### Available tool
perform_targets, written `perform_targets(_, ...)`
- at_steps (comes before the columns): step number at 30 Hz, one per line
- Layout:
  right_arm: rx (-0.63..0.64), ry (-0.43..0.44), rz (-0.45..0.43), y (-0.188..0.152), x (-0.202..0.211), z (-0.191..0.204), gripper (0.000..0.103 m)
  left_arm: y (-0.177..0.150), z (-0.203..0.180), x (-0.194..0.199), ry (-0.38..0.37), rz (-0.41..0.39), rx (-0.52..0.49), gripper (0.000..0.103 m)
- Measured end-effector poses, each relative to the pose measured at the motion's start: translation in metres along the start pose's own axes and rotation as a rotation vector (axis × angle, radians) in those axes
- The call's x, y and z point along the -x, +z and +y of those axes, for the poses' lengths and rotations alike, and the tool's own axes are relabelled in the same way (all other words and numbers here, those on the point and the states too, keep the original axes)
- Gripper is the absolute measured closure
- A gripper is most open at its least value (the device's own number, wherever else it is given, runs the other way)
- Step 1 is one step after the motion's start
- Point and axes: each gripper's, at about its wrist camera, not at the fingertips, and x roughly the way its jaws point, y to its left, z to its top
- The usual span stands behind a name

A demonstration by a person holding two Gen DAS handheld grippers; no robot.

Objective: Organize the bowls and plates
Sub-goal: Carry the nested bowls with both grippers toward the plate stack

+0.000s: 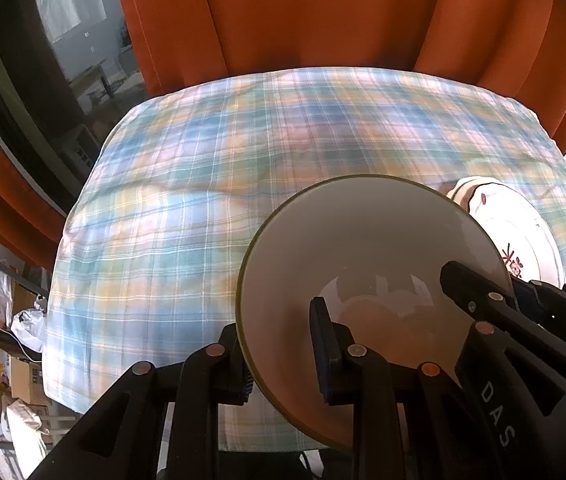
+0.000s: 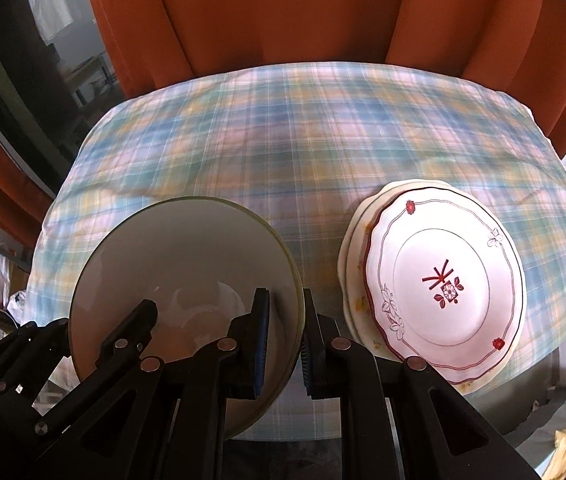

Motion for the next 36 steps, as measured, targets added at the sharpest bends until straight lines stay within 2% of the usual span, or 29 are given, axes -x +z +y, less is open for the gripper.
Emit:
perform_targets(13, -0.043, 0.093, 0.017, -0.004, -0.014, -0.013, 0.086, 0.001, -0.011, -0.004, 0.103, 0.017, -0.058, 0.082)
perform_targets(18, -0.043, 0.091, -0.013, -0.004, -0.018, -0.015, 0.086, 0.001, -0.014, -0.010, 0.131, 0.046, -0.077, 0.082)
perform_targets(21, -0.049, 0.094, -0.027, -0.004, -0.020, -0.019, 0.086, 0.001, -0.017, -0.010, 0.140, 0.037, -0.081, 0.082)
perform_targets(30, -0.036, 0.087, -0.064, -0.006, -0.019, -0.016, 0.086, -0.003, -0.010, -0.013, 0.116, 0.041, -0.050, 0.081)
perform_targets(36, -0.031, 0.065, -0.074, -0.007, -0.017, -0.011, 0.086, -0.005, -0.006, -0.016, 0.053, 0.030, -0.026, 0.070)
